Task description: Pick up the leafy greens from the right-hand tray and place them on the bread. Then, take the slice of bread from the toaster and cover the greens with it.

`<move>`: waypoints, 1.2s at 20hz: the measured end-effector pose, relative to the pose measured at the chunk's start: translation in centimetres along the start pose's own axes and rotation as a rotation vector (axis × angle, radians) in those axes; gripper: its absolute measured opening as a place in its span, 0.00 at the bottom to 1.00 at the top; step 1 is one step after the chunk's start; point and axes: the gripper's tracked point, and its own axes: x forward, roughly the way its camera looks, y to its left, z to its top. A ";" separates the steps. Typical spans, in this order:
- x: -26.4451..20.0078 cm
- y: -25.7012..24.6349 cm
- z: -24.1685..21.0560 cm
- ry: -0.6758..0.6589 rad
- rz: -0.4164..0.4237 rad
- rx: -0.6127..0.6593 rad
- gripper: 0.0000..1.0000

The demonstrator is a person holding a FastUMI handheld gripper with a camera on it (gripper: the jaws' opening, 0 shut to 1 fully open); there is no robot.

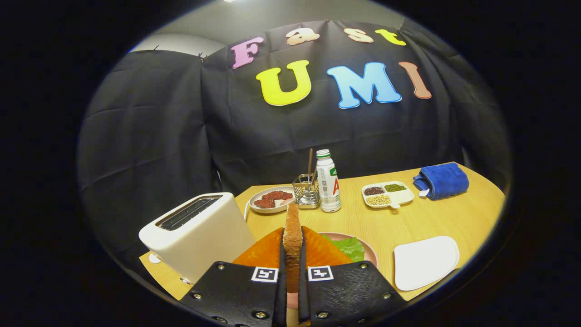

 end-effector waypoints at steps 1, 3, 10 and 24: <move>0.3 0.5 -0.5 0.010 0.021 0.013 0.09; 0.8 0.8 -1.4 0.032 0.041 0.034 0.10; 1.6 -1.6 -2.7 0.067 0.009 0.057 0.10; 2.5 -5.5 -4.1 0.152 0.024 -0.002 0.29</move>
